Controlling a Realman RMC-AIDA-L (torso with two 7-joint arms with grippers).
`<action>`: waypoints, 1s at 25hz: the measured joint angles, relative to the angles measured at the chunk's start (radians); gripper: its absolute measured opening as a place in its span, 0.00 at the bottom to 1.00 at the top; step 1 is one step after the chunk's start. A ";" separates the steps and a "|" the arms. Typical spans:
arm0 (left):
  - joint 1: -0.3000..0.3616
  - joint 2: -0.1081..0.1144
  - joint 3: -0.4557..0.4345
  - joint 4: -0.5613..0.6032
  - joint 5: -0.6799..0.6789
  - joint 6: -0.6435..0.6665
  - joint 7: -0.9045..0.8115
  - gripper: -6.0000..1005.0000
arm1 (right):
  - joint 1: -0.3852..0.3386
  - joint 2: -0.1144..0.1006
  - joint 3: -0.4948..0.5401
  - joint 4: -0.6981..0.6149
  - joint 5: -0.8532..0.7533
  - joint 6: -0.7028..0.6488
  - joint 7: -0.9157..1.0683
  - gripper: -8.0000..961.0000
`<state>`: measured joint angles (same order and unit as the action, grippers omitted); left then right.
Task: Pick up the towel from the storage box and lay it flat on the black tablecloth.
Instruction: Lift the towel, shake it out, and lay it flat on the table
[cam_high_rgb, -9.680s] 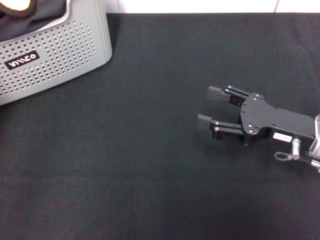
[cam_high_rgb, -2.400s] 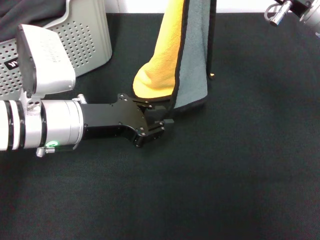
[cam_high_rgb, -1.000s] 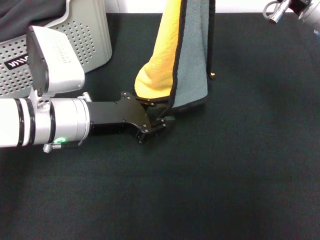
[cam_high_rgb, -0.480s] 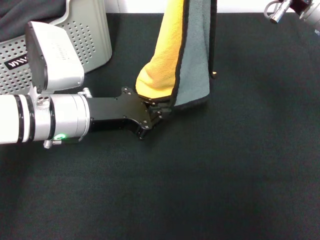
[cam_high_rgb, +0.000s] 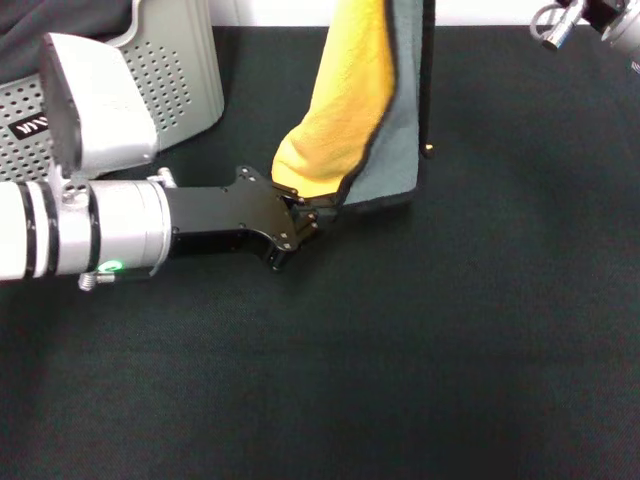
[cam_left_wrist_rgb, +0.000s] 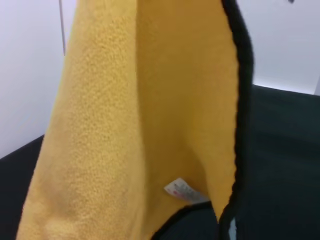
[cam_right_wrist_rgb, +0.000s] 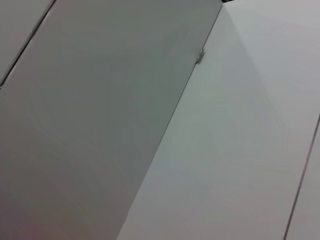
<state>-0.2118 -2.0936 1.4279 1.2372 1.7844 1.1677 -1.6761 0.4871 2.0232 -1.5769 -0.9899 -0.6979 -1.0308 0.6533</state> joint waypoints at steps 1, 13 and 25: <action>0.001 0.000 -0.011 0.005 0.000 0.017 -0.001 0.04 | -0.002 0.000 0.000 0.001 0.000 0.000 0.001 0.01; -0.013 0.015 -0.480 0.094 -0.100 0.561 0.013 0.04 | -0.044 -0.037 0.079 0.123 -0.020 -0.105 0.171 0.01; -0.012 0.190 -0.592 0.097 -0.270 0.861 -0.052 0.03 | -0.126 -0.116 0.104 0.317 -0.125 -0.628 0.570 0.01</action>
<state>-0.2233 -1.9032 0.8358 1.3344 1.5148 2.0284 -1.7281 0.3611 1.9074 -1.4726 -0.6726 -0.8225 -1.6587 1.2234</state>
